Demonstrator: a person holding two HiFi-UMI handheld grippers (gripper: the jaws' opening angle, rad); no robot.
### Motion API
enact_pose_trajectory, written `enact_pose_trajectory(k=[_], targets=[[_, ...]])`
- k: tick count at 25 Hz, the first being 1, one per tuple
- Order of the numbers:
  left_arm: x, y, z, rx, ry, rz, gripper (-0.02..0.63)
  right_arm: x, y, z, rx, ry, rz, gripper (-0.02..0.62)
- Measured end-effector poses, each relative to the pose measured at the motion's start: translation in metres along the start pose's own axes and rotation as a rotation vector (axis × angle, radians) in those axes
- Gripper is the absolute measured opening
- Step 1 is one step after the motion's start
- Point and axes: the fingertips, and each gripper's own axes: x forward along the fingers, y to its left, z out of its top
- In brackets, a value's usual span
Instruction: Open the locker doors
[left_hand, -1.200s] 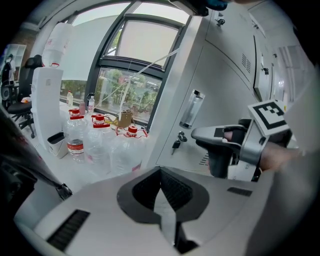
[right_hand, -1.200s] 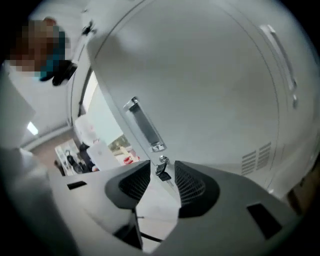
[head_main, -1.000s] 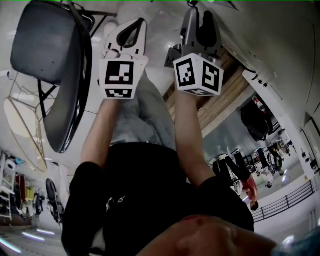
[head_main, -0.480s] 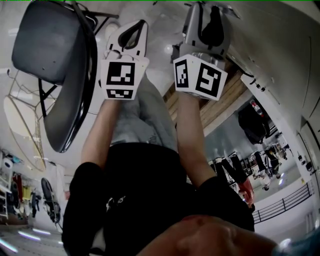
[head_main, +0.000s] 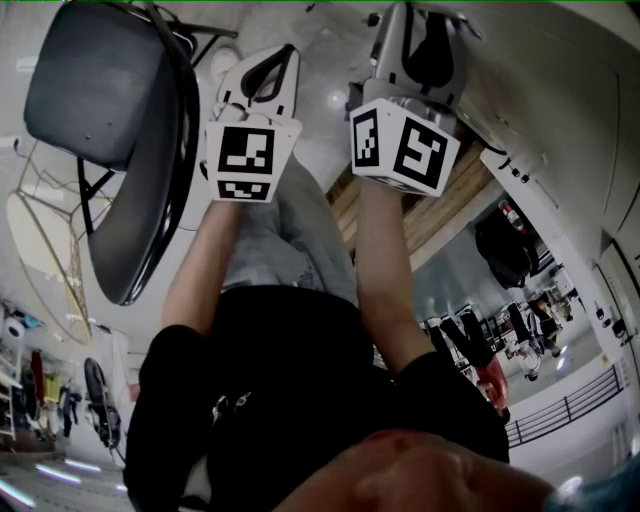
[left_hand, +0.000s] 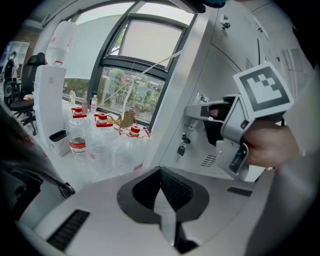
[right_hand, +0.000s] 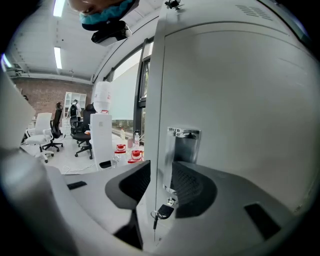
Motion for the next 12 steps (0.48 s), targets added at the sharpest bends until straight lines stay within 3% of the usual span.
enact_pose_trajectory(k=[12], targets=[[0.000, -0.002, -0.003, -0.023, -0.010, -0.012, 0.011, -0.014, 0.008, -0.005, 0.008, 0.004, 0.044, 0.130]])
